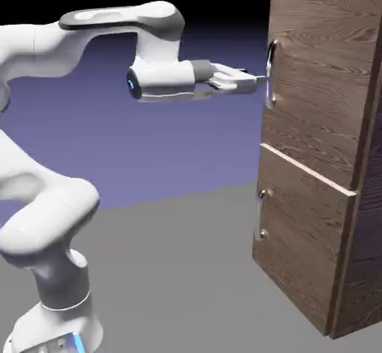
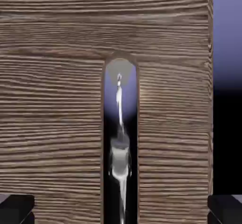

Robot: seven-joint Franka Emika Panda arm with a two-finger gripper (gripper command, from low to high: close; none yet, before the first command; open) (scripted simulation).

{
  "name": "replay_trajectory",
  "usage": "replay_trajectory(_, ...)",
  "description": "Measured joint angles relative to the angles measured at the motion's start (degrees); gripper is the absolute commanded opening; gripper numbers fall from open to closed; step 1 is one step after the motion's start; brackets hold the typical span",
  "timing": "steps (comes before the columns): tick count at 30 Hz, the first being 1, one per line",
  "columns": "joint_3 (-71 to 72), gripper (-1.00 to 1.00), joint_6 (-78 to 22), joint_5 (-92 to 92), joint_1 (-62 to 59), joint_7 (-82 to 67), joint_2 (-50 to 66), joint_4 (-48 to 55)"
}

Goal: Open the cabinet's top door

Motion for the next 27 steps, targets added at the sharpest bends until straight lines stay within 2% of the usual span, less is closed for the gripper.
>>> replay_trajectory(2,2.9,0.0,-0.8,1.2,-4.1,-1.0,2.3,2.9)
replay_trajectory(3,4.2,-1.0,-1.2,1.8,-5.9,-1.4,3.4,4.2)
replay_trajectory(5,4.2,-1.0,-1.2,1.8,-6.0,-1.4,3.4,4.2)
replay_trajectory(14,-13.3,-1.0,-10.6,-14.9,12.4,5.8,0.1,-8.1)
replay_trajectory(20,-25.5,-1.0,-20.0,-29.6,20.9,12.7,-5.3,-16.2)
replay_trajectory(27,-39.5,-1.0,-34.2,-47.0,24.5,18.7,-11.0,-22.4)
